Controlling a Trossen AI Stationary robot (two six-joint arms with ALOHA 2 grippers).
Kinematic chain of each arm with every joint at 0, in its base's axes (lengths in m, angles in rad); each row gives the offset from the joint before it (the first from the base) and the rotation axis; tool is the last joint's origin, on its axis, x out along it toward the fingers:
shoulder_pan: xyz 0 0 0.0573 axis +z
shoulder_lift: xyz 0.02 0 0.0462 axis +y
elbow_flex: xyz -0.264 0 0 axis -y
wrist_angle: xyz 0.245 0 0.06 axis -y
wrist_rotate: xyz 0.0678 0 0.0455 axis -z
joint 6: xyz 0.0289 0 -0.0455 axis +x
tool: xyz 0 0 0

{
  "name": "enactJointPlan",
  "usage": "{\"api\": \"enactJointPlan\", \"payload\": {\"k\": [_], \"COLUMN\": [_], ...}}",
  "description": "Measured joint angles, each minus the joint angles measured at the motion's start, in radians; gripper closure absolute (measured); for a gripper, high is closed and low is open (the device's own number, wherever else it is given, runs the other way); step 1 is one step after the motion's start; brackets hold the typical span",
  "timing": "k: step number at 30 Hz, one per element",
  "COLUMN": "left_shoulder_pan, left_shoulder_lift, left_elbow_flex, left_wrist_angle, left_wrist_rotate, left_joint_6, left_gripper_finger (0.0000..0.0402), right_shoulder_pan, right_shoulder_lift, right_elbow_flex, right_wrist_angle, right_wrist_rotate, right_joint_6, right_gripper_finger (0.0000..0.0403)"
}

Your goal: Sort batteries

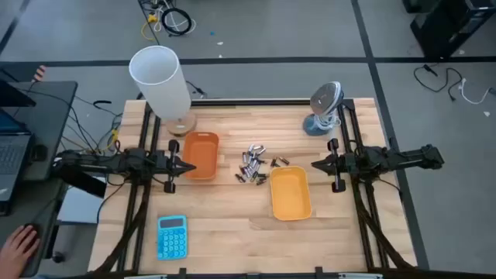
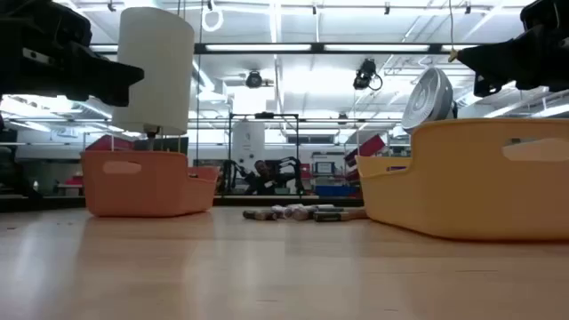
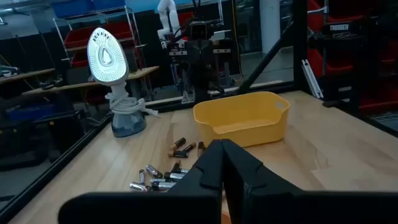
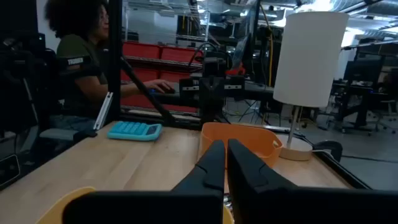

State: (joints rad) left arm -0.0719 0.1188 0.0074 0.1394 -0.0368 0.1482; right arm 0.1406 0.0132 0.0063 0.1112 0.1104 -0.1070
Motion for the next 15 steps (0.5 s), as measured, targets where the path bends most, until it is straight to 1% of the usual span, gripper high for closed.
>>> {"api": "enactJointPlan", "payload": {"k": [15], "left_shoulder_pan": [0.0], "left_shoulder_lift": [0.0], "left_elbow_flex": [0.0], "left_wrist_angle": [0.0], "left_wrist_rotate": [0.0], "left_joint_6": [0.0], "left_gripper_finger": [0.0394], "right_shoulder_pan": [0.0], "right_shoulder_lift": [0.0], "right_elbow_flex": [0.0], "right_wrist_angle": [0.0], "right_wrist_rotate": [0.0], "right_joint_6": [0.0], "right_gripper_finger": [0.0395]}}
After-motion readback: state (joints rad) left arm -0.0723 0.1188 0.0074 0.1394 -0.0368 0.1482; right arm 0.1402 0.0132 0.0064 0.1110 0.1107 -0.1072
